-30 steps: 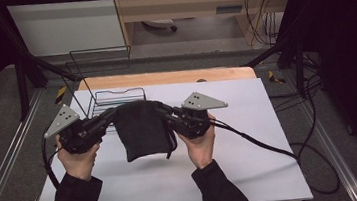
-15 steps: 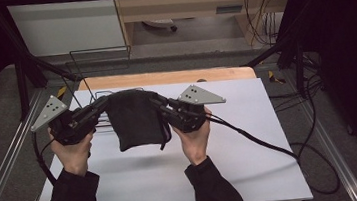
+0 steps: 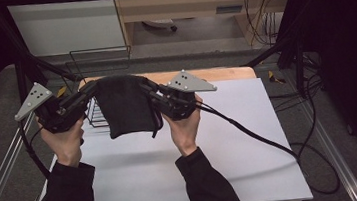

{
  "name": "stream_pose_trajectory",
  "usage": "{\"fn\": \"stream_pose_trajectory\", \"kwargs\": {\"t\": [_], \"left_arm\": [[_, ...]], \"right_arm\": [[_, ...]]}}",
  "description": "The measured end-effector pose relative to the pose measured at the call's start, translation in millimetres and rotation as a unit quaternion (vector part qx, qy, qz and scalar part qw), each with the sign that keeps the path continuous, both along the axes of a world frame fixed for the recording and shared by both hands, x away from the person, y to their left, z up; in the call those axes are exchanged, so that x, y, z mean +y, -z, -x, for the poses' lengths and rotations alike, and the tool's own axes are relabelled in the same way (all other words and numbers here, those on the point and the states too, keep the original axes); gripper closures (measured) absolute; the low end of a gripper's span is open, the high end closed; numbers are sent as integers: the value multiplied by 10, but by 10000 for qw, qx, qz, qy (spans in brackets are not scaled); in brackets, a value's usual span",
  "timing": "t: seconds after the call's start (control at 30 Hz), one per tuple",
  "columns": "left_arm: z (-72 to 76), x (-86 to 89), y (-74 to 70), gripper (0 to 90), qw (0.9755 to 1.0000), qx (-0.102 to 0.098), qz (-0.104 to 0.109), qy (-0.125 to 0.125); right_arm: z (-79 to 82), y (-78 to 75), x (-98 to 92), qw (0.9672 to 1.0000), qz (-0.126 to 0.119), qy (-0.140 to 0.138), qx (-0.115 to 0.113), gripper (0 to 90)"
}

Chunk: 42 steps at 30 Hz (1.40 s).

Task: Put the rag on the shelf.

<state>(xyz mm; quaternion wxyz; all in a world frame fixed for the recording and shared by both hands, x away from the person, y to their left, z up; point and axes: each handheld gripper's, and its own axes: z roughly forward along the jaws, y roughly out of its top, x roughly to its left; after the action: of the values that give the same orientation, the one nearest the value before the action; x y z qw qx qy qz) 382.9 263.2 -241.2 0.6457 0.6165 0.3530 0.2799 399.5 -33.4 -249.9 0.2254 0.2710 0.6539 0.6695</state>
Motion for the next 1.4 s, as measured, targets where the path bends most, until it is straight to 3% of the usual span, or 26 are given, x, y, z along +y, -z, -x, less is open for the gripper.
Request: {"fn": "stream_pose_trajectory", "kwargs": {"t": [0.6,1.4], "left_arm": [[-180,206,-333,816,9991,-206,249,-276],[-412,358,-810,816,9969,-540,229,-520]], "right_arm": [[-197,-380,288,9997,-47,42,-219,801],[-488,-843,495,9982,-231,143,-541,802]]}}
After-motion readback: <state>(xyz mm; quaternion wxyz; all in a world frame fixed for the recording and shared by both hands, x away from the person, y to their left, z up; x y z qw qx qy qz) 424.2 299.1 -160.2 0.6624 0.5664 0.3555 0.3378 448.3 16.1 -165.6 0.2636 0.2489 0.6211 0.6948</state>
